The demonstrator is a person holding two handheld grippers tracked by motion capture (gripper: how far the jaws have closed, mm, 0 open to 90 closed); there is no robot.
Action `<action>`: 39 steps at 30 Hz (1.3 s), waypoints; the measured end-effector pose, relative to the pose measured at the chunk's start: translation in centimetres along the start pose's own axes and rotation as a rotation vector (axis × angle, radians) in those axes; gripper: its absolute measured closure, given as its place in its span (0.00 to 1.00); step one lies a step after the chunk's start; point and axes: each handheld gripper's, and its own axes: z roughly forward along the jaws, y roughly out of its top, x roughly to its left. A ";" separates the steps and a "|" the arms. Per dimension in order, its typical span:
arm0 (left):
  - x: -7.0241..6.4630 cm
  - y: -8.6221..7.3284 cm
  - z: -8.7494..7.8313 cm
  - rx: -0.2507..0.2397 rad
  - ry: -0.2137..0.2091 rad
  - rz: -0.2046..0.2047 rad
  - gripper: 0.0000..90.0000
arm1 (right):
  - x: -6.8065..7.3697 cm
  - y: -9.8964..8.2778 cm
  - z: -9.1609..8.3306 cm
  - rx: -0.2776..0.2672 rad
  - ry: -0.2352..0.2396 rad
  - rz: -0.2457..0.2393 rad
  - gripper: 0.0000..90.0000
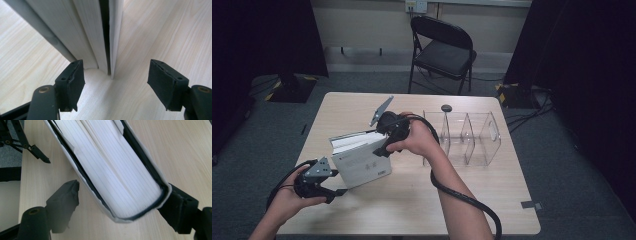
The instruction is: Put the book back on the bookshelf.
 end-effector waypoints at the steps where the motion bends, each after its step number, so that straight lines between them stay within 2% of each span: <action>1: 0.1 -0.2 0.1 0.004 -0.001 -0.002 0.33 | 0.0 0.1 0.1 0.000 0.003 -0.006 0.25; 6: 0.3 -0.9 0.3 0.005 0.000 -0.015 0.32 | 0.2 0.7 0.3 0.015 0.004 -0.017 0.29; 8: 0.3 -1.3 0.5 -0.017 0.001 -0.021 0.32 | 0.3 0.9 0.5 0.026 -0.003 -0.030 0.29; 10: 0.5 -1.8 0.7 -0.014 0.003 -0.026 0.32 | 0.5 1.0 0.5 0.037 -0.012 -0.038 0.30; 12: 0.6 -2.3 0.9 -0.009 0.010 -0.031 0.32 | 0.6 0.9 0.3 0.041 -0.010 -0.060 0.34; 14: 0.7 -2.7 1.1 -0.002 0.015 -0.036 0.32 | 1.0 0.9 0.0 0.058 0.003 -0.060 0.39; 17: 0.8 -2.8 1.2 0.003 0.018 -0.039 0.32 | 1.5 1.0 -0.5 0.089 0.017 -0.069 0.46; 19: 0.7 -2.7 1.2 0.003 0.013 -0.037 0.32 | 1.8 1.0 -0.6 0.090 0.020 -0.075 0.51; 22: 0.3 -2.3 1.2 -0.004 0.003 -0.029 0.32 | 2.4 0.8 -1.1 0.104 0.040 -0.044 0.57; 23: 0.2 -2.2 1.3 -0.003 0.001 -0.023 0.32 | 2.6 0.7 -1.1 0.105 0.028 -0.013 0.57; 27: -0.1 -2.0 1.9 0.004 -0.011 -0.020 0.30 | 2.7 0.4 -1.6 0.132 0.005 0.038 0.58; 33: -0.6 -1.4 3.5 0.009 -0.022 -0.005 0.28 | 2.8 -0.8 -2.8 0.170 -0.003 0.072 0.58; 38: -1.0 -1.2 4.4 0.003 -0.027 0.025 0.28 | 2.5 -2.3 -3.8 0.169 -0.025 0.092 0.58; 39: -1.1 -1.2 4.6 -0.010 -0.030 0.018 0.27 | 2.5 -2.6 -4.1 0.176 -0.029 0.098 0.58</action>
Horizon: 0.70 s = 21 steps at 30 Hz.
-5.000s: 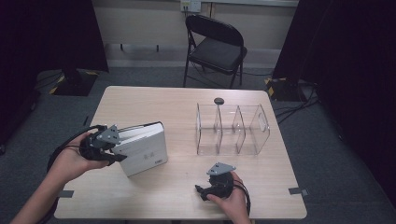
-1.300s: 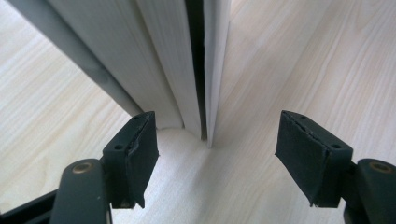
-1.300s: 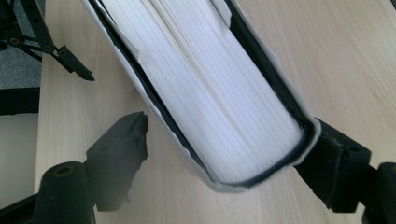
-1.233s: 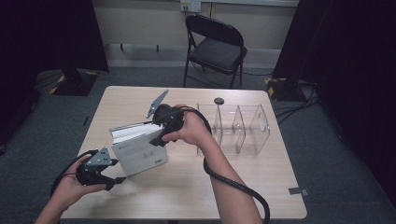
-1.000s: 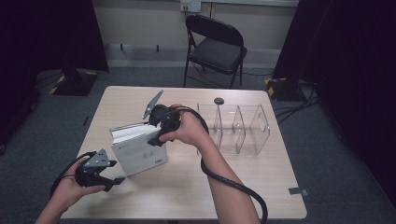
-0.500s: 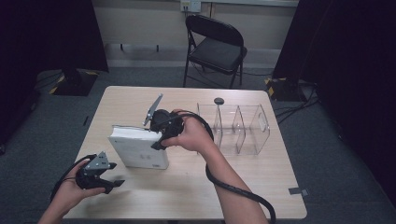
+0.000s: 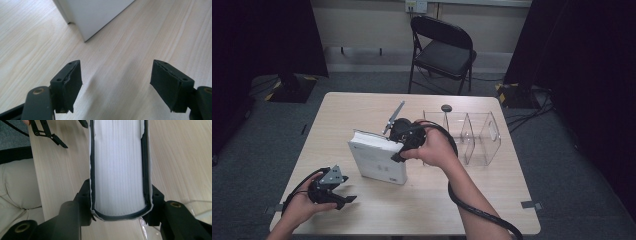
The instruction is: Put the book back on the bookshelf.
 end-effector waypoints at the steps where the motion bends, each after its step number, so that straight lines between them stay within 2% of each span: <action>1: 0.0 0.0 0.0 -0.007 0.003 0.007 0.27 | -0.1 -0.3 -0.2 0.003 -0.003 0.003 0.58; 10: -0.2 0.2 1.0 -0.036 0.020 0.004 0.25 | -0.5 -1.9 -1.1 0.033 -0.020 0.062 0.57; 12: -0.2 0.1 1.2 -0.031 0.022 0.011 0.24 | -0.5 -1.7 -1.0 0.042 -0.016 0.066 0.56; 16: -0.4 0.1 1.6 -0.044 -0.004 0.000 0.24 | -0.4 -1.0 -0.8 0.097 -0.027 0.089 0.53; 18: -0.5 0.1 1.7 -0.041 0.001 0.012 0.23 | -0.3 -0.7 -0.2 0.115 -0.037 0.112 0.51; 19: -0.5 0.0 1.8 -0.037 0.000 0.019 0.23 | -0.3 -0.5 0.2 0.123 -0.041 0.108 0.51; 21: -0.5 -0.2 2.0 -0.029 -0.002 0.013 0.22 | -0.3 -0.3 0.8 0.131 -0.044 0.117 0.50</action>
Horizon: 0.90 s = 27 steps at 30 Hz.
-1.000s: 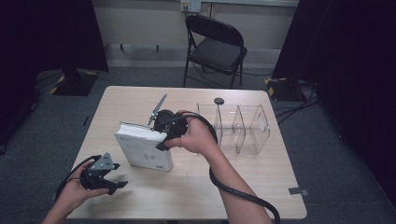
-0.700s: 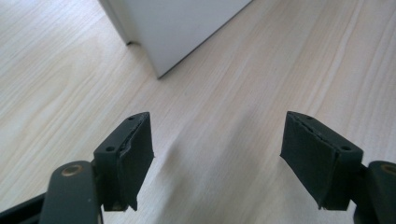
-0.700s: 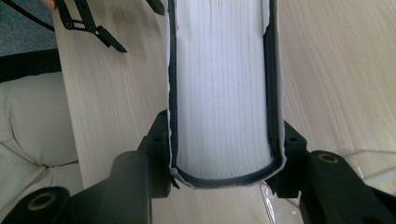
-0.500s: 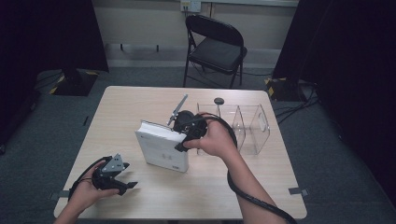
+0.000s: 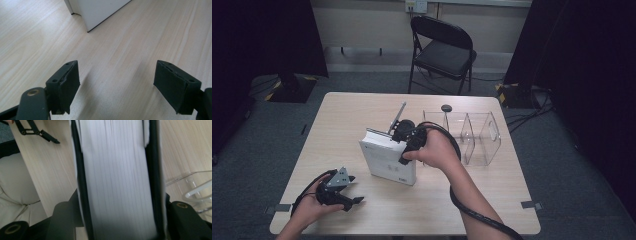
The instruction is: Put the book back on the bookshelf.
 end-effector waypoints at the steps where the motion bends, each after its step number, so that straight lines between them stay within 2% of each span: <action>1: 0.0 -0.1 0.1 0.005 0.002 -0.002 0.21 | 0.0 0.3 0.4 0.003 -0.002 0.009 0.50; 3: 0.1 -0.3 0.2 -0.003 -0.011 -0.035 0.19 | 0.0 0.7 1.1 0.009 -0.009 0.022 0.47; 6: 0.3 -0.5 0.3 -0.015 -0.021 -0.048 0.19 | -0.4 1.0 1.7 0.005 0.022 0.031 0.46; 9: 0.5 -0.8 0.4 -0.027 -0.030 -0.072 0.17 | -0.5 1.3 2.3 0.009 0.023 0.043 0.43; 11: 0.5 -0.8 0.3 -0.029 -0.029 -0.071 0.17 | -0.5 1.4 2.4 0.018 0.016 0.044 0.44; 14: 0.5 -0.9 0.4 -0.038 -0.029 -0.072 0.17 | -0.4 1.4 2.3 0.022 0.029 0.027 0.52; 16: 0.5 -1.0 0.4 -0.044 -0.031 -0.072 0.17 | -0.2 1.3 1.9 0.021 0.015 0.021 0.56; 19: 0.5 -1.1 0.4 -0.048 -0.035 -0.071 0.17 | 0.0 1.2 1.8 0.013 0.003 0.025 0.57; 27: 0.5 -1.2 0.4 -0.063 -0.036 -0.068 0.16 | 0.1 -0.5 0.6 0.018 0.030 0.049 0.57</action>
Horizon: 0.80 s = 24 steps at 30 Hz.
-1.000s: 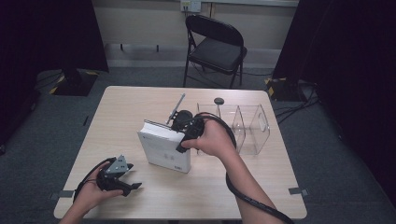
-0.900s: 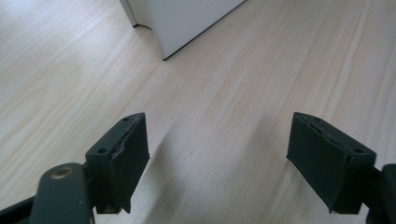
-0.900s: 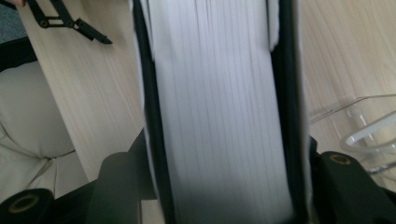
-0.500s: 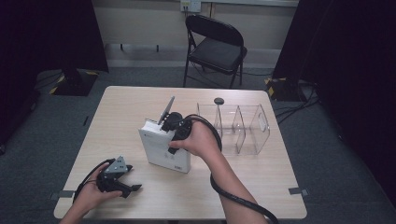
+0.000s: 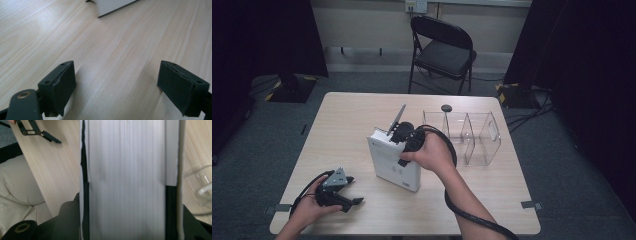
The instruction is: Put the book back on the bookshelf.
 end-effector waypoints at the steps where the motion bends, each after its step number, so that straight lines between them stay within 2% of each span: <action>1: 0.0 0.0 0.0 -0.003 -0.001 0.001 0.16 | 0.1 -0.3 -0.2 0.005 -0.003 -0.004 0.57; 7: 0.0 -0.1 0.1 -0.013 -0.004 0.000 0.15 | 0.4 -2.5 -0.5 0.023 -0.008 0.017 0.57; 10: 0.0 -0.2 0.1 -0.016 -0.006 0.000 0.15 | 0.3 -3.0 -0.6 -0.005 -0.008 0.018 0.56; 15: 0.1 -0.3 0.1 -0.025 0.000 0.006 0.15 | 0.2 -2.7 -0.4 -0.002 -0.007 0.013 0.53; 18: 0.1 -0.3 0.1 -0.027 -0.006 0.010 0.15 | 0.0 -2.5 -0.1 -0.031 -0.004 -0.013 0.51; 21: 0.1 -0.3 0.1 -0.028 -0.007 0.011 0.15 | -0.1 -2.0 0.2 -0.021 0.006 -0.004 0.49; 24: 0.1 -0.3 0.0 -0.027 -0.007 0.011 0.15 | 0.0 -1.5 0.5 -0.001 -0.012 -0.015 0.46</action>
